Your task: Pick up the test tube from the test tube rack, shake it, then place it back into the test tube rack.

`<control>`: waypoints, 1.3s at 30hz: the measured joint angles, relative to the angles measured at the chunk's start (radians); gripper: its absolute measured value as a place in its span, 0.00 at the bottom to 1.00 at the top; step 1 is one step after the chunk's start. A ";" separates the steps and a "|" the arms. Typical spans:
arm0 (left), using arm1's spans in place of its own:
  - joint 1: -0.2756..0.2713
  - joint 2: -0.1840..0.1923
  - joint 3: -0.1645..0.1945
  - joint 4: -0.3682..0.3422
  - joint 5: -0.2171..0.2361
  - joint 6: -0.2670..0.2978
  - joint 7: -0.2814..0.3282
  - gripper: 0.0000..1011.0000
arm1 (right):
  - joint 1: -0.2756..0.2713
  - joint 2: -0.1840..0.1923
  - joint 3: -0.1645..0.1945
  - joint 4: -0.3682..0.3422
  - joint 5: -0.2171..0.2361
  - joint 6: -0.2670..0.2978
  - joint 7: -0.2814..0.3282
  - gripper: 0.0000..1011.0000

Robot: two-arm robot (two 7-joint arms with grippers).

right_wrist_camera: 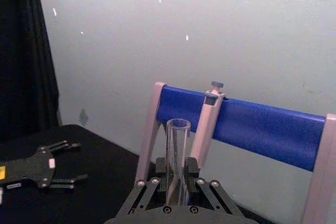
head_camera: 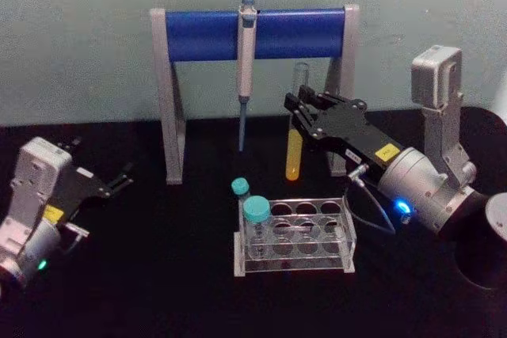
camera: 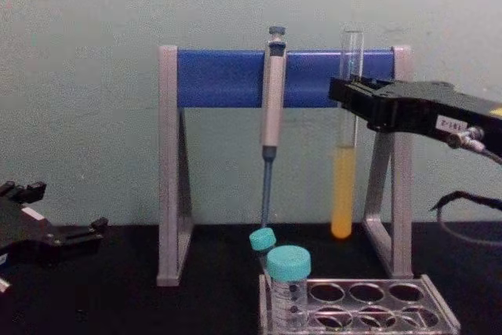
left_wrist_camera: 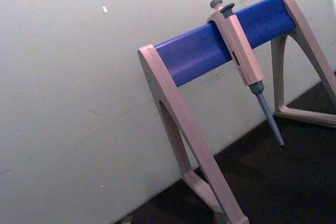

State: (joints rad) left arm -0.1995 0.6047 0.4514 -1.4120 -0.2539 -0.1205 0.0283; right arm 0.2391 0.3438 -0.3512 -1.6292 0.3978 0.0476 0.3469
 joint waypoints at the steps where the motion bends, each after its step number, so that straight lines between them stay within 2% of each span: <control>1: 0.000 0.000 0.000 0.000 0.000 0.000 0.000 0.99 | 0.001 0.000 0.002 0.001 -0.003 0.000 -0.002 0.23; 10: 0.000 0.000 0.000 0.000 0.000 0.000 0.000 0.99 | -0.021 0.014 0.024 -0.018 -0.019 -0.002 -0.023 0.23; 16: 0.000 0.000 0.000 0.000 0.000 0.000 0.000 0.99 | -0.078 0.036 0.050 -0.075 -0.021 0.014 -0.034 0.23; 20: 0.000 0.000 0.000 0.000 0.000 0.000 0.000 0.99 | -0.107 0.042 0.050 -0.103 -0.011 0.026 -0.030 0.23; 23: 0.000 0.000 0.000 0.000 0.000 0.000 0.000 0.99 | -0.125 0.042 0.036 -0.119 0.001 0.036 -0.015 0.23; 29: 0.000 0.000 0.000 0.000 0.000 0.000 0.000 0.99 | -0.106 0.028 0.003 -0.110 0.007 0.035 0.005 0.23; 33: 0.000 0.000 0.000 0.000 0.000 0.000 0.000 0.99 | -0.065 0.011 -0.020 -0.074 0.000 0.022 0.014 0.23; 39: 0.000 0.000 0.000 0.000 0.000 0.000 0.000 0.99 | -0.015 -0.008 -0.026 -0.022 -0.016 0.005 0.006 0.23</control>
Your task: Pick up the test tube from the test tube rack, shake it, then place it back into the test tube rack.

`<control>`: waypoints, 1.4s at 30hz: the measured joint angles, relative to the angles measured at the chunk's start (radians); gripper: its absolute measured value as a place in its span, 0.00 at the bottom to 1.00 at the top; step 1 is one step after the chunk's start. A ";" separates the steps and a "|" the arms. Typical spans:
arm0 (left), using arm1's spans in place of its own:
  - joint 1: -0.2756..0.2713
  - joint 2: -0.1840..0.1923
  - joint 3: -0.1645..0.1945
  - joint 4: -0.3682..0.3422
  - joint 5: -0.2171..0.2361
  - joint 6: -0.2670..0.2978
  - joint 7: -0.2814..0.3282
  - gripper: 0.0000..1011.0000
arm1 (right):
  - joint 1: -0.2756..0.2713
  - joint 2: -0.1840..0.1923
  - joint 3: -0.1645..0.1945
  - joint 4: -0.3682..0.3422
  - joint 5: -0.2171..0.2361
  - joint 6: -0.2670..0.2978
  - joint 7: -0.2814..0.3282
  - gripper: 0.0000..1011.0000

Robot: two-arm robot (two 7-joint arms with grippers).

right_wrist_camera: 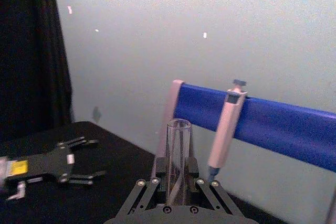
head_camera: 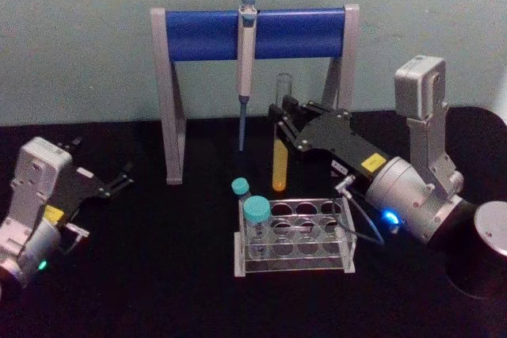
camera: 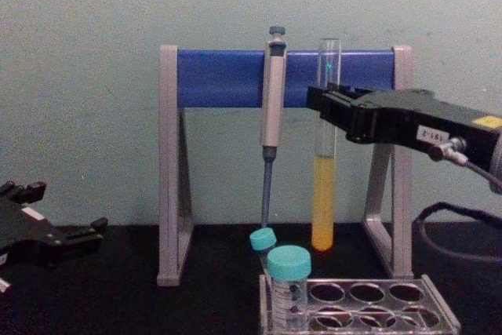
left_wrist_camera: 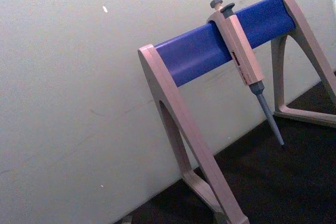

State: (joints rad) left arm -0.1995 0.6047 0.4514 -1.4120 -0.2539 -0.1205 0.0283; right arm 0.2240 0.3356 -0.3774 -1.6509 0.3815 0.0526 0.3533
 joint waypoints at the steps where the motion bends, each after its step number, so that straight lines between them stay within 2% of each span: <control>1: 0.000 0.000 0.000 0.000 0.000 0.000 0.000 0.99 | 0.000 0.000 0.000 0.000 0.000 0.000 0.000 0.23; 6: 0.000 0.000 0.000 0.000 0.000 0.000 0.000 0.99 | 0.017 -0.007 0.013 0.025 -0.012 -0.008 -0.017 0.23; 18: 0.000 0.000 0.000 0.000 0.000 0.000 0.000 0.99 | 0.005 -0.001 0.042 0.019 -0.024 -0.009 -0.031 0.23; 28: 0.000 0.000 0.000 0.000 0.000 0.000 0.000 0.99 | -0.064 0.028 0.068 -0.056 -0.023 0.008 -0.036 0.23; 36: 0.000 0.000 0.000 0.000 0.000 0.000 0.000 0.99 | -0.096 0.033 0.046 -0.092 -0.002 0.019 -0.007 0.23; 42: 0.000 0.000 0.000 0.000 0.000 0.000 0.000 0.99 | -0.064 0.016 0.017 -0.069 0.003 0.007 0.009 0.23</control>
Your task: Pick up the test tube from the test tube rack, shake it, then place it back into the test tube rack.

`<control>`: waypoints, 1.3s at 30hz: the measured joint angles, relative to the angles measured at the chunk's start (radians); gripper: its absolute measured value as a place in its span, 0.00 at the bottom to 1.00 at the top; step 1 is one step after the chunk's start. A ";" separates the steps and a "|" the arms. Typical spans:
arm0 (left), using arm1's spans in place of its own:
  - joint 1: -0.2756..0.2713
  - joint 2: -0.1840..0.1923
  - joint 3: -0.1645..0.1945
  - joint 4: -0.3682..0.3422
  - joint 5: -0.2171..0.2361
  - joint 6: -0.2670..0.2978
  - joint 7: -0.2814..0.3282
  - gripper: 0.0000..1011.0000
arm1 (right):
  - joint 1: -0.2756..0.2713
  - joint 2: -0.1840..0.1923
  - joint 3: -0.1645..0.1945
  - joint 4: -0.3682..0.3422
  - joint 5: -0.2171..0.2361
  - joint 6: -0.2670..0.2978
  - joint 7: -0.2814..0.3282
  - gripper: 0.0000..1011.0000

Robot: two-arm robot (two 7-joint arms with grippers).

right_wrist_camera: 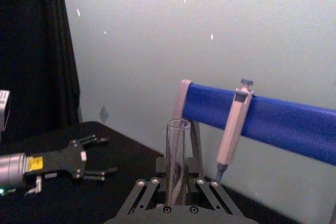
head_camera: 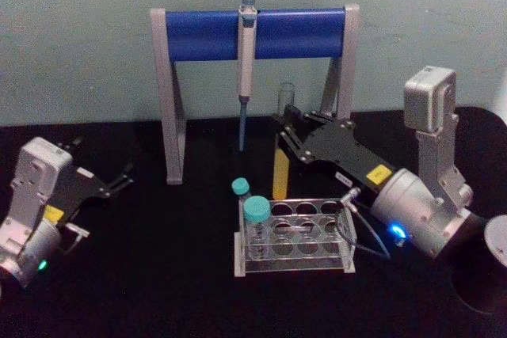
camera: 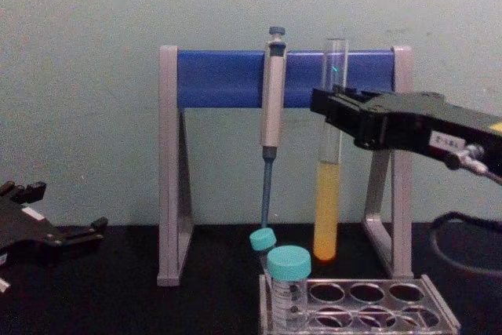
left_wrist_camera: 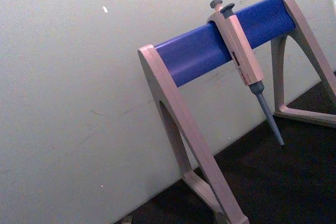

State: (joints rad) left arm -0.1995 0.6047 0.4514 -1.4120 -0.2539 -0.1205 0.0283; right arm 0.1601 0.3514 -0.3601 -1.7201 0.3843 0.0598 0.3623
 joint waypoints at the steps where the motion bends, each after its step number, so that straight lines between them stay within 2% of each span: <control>1: 0.000 0.000 0.000 0.000 0.000 0.000 0.000 0.99 | 0.007 -0.002 -0.003 0.006 0.000 -0.003 0.001 0.23; 8: 0.000 0.000 0.000 0.000 0.000 0.000 0.000 0.99 | 0.066 -0.024 -0.013 0.067 -0.018 -0.028 -0.003 0.23; 14: 0.000 0.000 0.000 0.000 0.000 0.000 0.000 0.99 | 0.092 -0.031 -0.001 0.105 -0.038 -0.033 -0.023 0.23; 31: 0.000 0.000 0.000 0.000 0.000 0.000 0.000 0.99 | 0.083 -0.030 0.025 0.102 -0.047 -0.038 -0.028 0.23; 39: 0.000 0.000 0.000 0.000 0.000 0.000 0.000 0.99 | 0.055 0.002 0.037 0.072 -0.031 -0.062 0.011 0.23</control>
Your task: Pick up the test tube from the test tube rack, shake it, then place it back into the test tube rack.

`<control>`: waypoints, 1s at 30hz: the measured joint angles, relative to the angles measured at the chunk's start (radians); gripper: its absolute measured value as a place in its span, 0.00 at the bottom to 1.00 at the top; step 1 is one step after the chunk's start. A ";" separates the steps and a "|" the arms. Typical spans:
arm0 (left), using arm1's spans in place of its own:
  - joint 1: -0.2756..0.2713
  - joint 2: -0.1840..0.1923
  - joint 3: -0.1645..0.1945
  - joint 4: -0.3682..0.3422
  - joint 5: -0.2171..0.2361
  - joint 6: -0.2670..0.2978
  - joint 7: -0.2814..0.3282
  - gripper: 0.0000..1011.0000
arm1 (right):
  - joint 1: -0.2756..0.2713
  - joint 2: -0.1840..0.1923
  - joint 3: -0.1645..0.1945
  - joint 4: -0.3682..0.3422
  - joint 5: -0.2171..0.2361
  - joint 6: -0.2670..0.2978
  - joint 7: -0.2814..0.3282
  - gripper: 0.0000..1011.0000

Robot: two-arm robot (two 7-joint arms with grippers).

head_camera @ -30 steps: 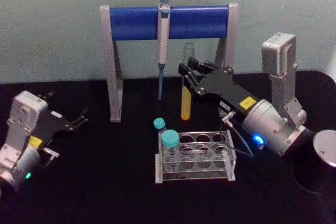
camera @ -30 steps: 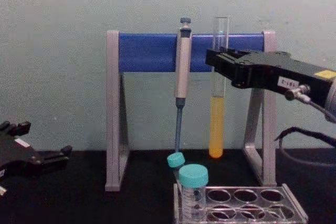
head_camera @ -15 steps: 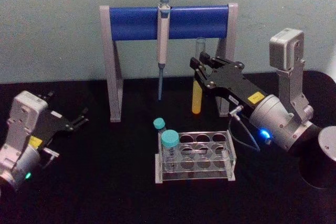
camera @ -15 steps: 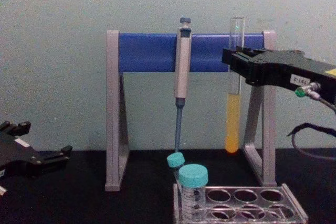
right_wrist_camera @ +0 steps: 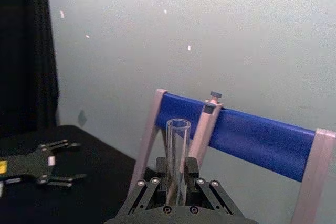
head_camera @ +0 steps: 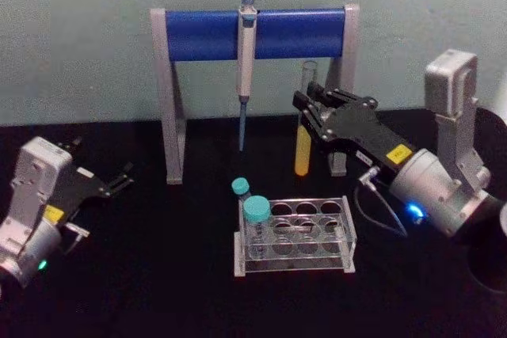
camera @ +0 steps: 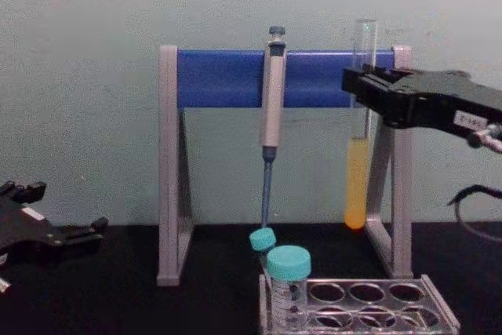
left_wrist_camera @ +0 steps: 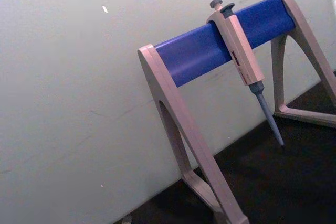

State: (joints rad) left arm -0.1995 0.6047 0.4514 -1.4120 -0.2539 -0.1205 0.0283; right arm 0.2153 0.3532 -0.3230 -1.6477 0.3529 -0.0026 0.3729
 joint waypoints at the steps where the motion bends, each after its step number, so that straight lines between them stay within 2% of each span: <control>1: 0.000 0.000 0.000 0.000 0.000 0.000 0.000 0.99 | -0.010 0.010 0.002 -0.010 0.007 -0.006 0.011 0.23; 4: 0.000 0.000 0.000 0.000 0.000 0.000 0.000 0.99 | -0.028 0.023 0.007 -0.028 0.019 -0.013 0.023 0.23; 10: 0.000 0.000 0.000 0.000 0.000 0.000 0.000 0.99 | -0.091 0.064 0.013 -0.091 0.080 -0.027 0.072 0.23; 12: 0.000 0.000 0.000 0.000 0.000 0.000 0.000 0.99 | -0.097 0.068 0.013 -0.096 0.087 -0.028 0.077 0.23; 18: 0.000 0.000 0.000 0.000 0.000 0.000 0.000 0.99 | -0.116 0.093 0.002 -0.107 0.151 -0.039 0.122 0.23; 30: 0.000 0.000 0.000 0.000 0.000 0.000 0.000 0.99 | -0.100 0.125 -0.041 -0.072 0.169 -0.047 0.145 0.23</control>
State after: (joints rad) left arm -0.1995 0.6047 0.4514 -1.4120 -0.2539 -0.1205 0.0282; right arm 0.1156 0.4787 -0.3638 -1.7196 0.5220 -0.0494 0.5182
